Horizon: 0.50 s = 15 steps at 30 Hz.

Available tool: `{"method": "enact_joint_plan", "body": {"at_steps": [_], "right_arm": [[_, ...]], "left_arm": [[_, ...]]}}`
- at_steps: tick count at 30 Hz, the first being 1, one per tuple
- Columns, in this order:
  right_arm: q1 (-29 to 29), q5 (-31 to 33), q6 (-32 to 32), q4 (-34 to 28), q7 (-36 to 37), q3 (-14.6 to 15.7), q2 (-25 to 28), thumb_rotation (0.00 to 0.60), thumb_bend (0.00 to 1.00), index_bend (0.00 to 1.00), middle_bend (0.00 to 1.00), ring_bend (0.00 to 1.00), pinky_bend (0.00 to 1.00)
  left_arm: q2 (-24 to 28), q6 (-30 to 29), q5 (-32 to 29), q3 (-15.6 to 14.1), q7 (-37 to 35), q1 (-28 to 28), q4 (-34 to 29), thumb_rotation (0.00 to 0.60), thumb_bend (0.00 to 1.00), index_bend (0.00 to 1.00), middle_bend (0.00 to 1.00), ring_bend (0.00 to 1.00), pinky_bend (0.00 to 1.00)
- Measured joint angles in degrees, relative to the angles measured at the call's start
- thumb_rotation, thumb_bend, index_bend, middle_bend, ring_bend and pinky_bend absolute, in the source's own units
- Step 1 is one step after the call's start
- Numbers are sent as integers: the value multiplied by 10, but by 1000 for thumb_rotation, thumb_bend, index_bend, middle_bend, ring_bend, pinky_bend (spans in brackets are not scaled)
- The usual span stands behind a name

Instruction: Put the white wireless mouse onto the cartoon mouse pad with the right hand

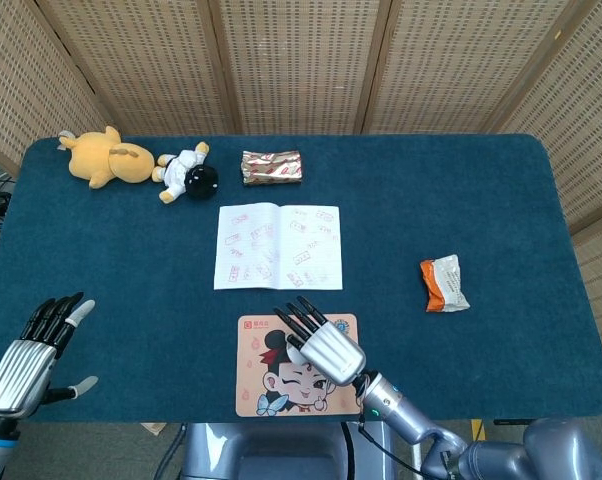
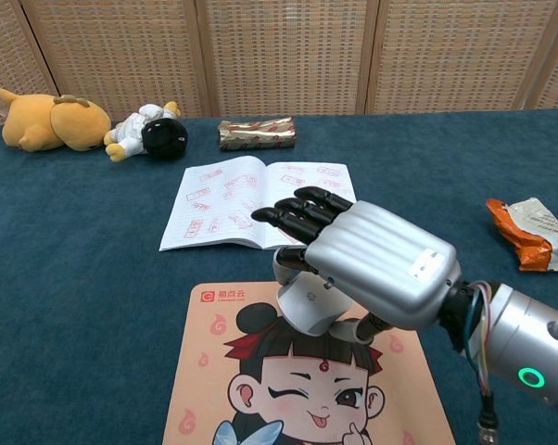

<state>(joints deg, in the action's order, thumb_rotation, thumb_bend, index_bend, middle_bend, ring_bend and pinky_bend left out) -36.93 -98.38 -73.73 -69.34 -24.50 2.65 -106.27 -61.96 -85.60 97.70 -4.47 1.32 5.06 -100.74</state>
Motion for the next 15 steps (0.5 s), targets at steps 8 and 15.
{"method": "enact_joint_plan", "body": {"at_steps": [8,15], "right_arm": [[-7,-32,-23,63,40,-7,-28,600,260,528,57,0,0],[-12,-55,-35,119,69,-2,-46,600,260,528,57,0,0]], "left_arm": [[-2,4,0,-1,5,1,0,600,61,0,0,0,0],[-4,7,1,-1,7,1,1,600,60,0,0,0,0]]}}
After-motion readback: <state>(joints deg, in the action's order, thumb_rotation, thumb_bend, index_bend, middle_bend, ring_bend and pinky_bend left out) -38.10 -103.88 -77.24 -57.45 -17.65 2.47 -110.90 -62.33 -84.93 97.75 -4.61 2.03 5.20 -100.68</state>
